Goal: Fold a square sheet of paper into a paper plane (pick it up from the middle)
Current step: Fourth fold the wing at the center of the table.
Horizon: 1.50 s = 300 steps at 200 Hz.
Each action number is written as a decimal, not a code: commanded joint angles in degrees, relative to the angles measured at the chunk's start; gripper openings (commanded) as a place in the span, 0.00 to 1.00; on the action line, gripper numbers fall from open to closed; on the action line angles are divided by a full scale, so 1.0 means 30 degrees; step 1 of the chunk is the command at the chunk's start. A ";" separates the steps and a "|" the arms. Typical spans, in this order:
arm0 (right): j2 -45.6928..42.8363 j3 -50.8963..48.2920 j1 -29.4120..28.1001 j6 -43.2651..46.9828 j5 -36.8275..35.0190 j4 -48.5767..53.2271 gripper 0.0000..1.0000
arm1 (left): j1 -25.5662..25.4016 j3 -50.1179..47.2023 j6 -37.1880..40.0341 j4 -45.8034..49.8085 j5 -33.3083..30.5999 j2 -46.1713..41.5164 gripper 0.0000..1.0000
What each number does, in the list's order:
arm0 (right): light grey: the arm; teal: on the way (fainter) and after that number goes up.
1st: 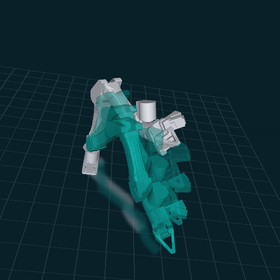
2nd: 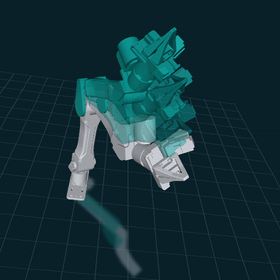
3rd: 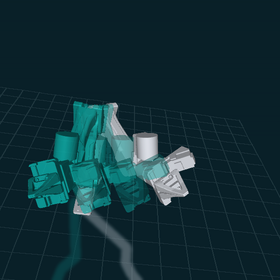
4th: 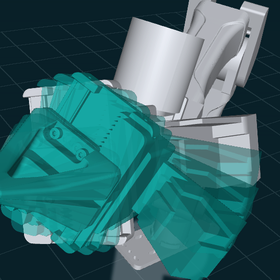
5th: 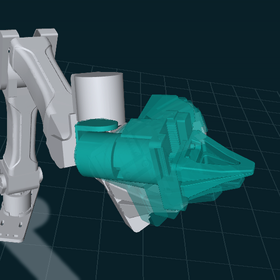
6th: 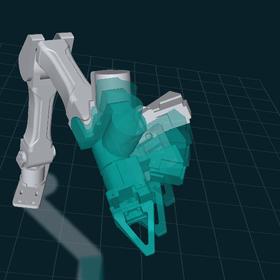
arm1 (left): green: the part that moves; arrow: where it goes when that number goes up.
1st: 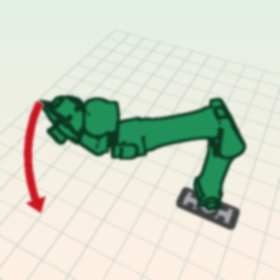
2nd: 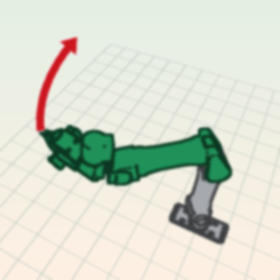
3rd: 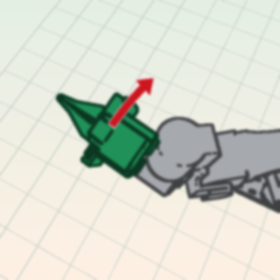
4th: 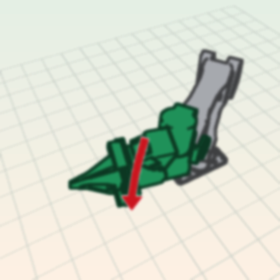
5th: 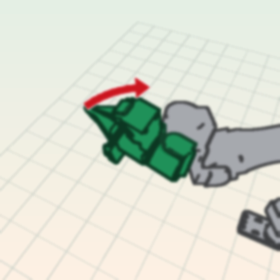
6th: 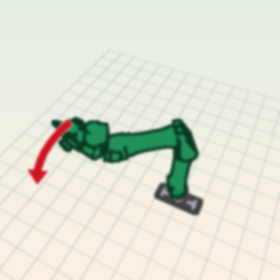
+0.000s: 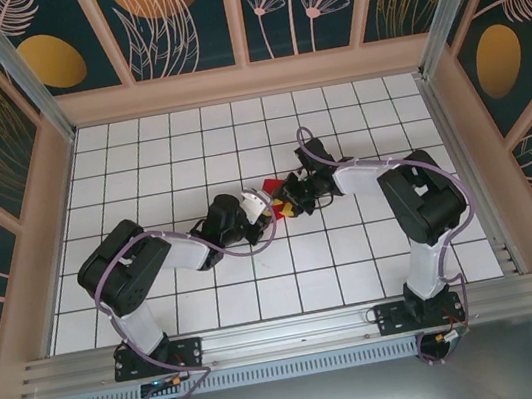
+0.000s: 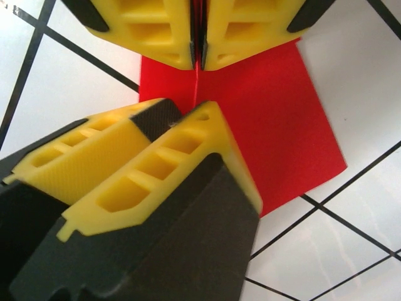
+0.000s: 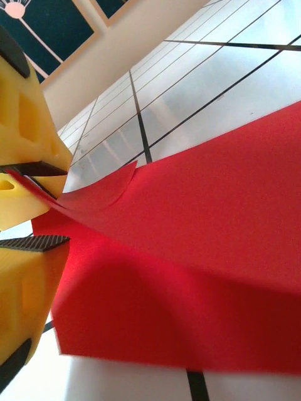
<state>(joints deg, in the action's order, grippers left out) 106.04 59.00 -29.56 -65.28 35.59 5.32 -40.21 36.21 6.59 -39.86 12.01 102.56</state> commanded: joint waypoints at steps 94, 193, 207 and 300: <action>-0.3087 -0.3298 0.0945 0.3688 -0.2359 -0.4545 0.55 | -0.0127 -0.0316 -0.8419 -0.0307 -0.0034 -0.0200 0.11; -0.1508 -0.4103 0.0264 0.3585 -0.0180 -0.8246 0.43 | -0.0108 -0.3518 -1.2112 -0.5639 -0.1314 -0.0578 0.12; -0.1139 -0.3922 0.0082 0.3624 -0.0181 -0.8262 0.42 | -0.0118 -0.3704 -1.2271 -0.5950 -0.1534 -0.0640 0.12; 0.1139 -0.2709 -0.0488 0.4180 0.0411 -0.9307 0.38 | -0.0106 -0.5111 -1.5531 -0.8943 -0.2046 -0.0183 0.12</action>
<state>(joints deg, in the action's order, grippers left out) 107.87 49.01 -30.81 -54.30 35.73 -19.90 -40.29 21.91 -36.14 -61.95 6.79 101.93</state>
